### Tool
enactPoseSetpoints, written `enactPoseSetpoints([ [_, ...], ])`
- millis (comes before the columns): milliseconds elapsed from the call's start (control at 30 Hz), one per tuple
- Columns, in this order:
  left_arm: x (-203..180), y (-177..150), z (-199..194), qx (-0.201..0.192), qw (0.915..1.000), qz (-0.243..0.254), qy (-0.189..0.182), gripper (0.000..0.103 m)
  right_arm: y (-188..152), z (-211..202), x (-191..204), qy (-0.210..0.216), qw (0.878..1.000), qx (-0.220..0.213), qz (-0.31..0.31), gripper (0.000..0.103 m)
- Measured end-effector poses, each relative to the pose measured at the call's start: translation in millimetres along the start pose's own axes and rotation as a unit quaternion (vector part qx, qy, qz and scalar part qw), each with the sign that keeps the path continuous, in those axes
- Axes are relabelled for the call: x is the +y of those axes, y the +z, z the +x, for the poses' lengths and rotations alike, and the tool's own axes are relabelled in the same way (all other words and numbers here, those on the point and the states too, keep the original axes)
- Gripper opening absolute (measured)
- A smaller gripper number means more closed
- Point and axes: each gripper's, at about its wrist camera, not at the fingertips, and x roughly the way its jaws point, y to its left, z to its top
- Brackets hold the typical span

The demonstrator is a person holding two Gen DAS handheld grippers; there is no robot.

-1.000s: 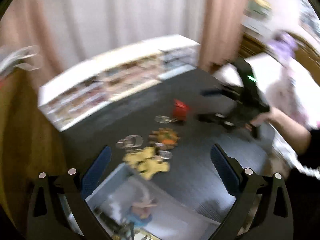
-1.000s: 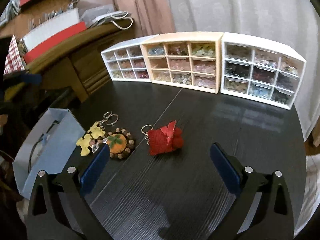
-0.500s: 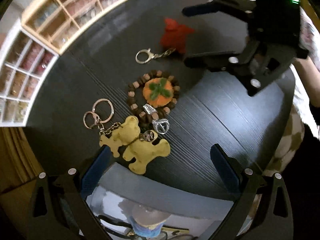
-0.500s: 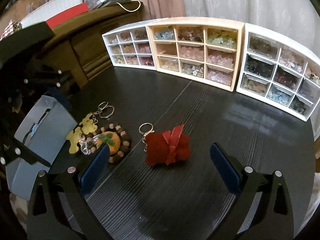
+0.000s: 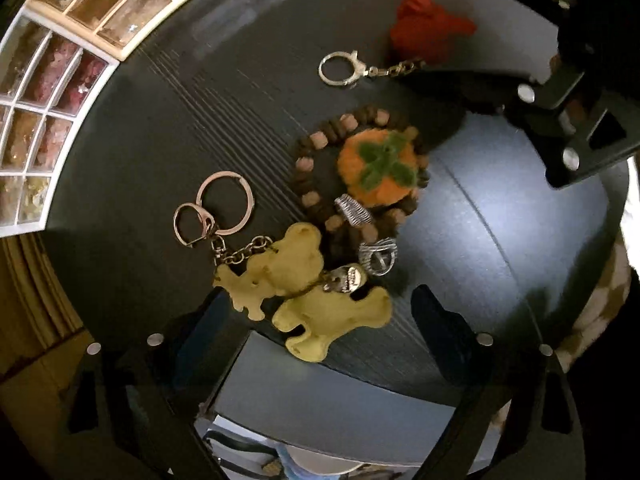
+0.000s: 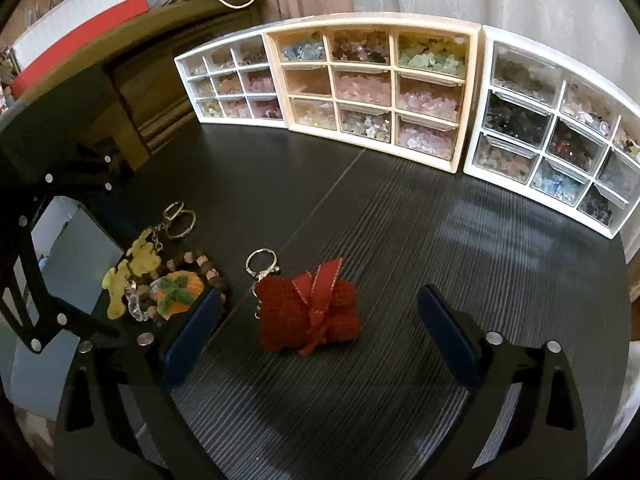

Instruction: Organize jewelry

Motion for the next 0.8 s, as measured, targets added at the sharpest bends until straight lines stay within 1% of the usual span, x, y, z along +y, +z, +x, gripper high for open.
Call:
enactPoseSetpoints([
  [67,-4.5,-0.9,4.8,0.008,0.9999,0.01,0.005,0.091,0.3,2.3,0.1,-0.003,1.0,0.004,-0.001,0.092],
  [167,-6.8,-1.8,8.8,0.013,0.9998,0.01,0.008,0.093,0.3,4.7,-2.4,-0.006,1.0,0.008,0.003,0.092],
  [267,-6.5,5.4,9.8,0.012,0.9999,0.004,0.007,0.092,0.6,7.0,-5.0,-0.008,1.0,0.012,0.009,0.092],
  [433,0.2,20.3,11.5,0.014,0.9999,-0.004,0.003,0.091,-0.6,7.6,-3.1,-0.017,1.0,0.015,0.002,0.087],
  [467,3.6,20.9,11.0,0.013,0.9999,-0.007,0.003,0.088,-0.1,8.1,-2.2,-0.019,1.0,0.015,-0.001,0.083],
  [500,2.8,23.2,5.4,0.012,0.9998,-0.014,0.002,0.082,-0.1,7.6,-1.5,-0.021,1.0,0.012,-0.003,0.075],
  [567,12.7,25.3,0.1,0.006,0.9992,-0.039,0.0,0.073,1.1,7.6,-1.0,-0.015,1.0,0.011,-0.005,0.067],
  [600,19.5,24.1,-2.4,0.005,0.999,-0.045,-0.006,0.071,2.0,7.8,-1.5,-0.012,1.0,0.011,-0.004,0.065],
  [667,21.1,24.4,-3.8,0.004,0.9987,-0.051,-0.007,0.07,3.0,7.3,-1.6,-0.006,1.0,0.012,0.001,0.057],
  [700,19.9,24.5,-4.0,0.003,0.9988,-0.049,-0.003,0.067,3.1,6.4,-2.1,-0.002,1.0,0.013,0.006,0.053],
  [733,16.5,24.2,-5.2,0.0,0.9989,-0.046,0.004,0.065,3.5,5.9,-2.6,0.004,1.0,0.014,0.011,0.05],
  [767,13.4,24.1,-6.9,-0.003,0.999,-0.044,0.007,0.06,3.6,5.0,-2.9,0.008,1.0,0.015,0.014,0.048],
  [800,11.2,23.9,-9.9,-0.008,0.9992,-0.039,0.009,0.057,3.7,4.5,-3.9,0.012,1.0,0.015,0.02,0.048],
])
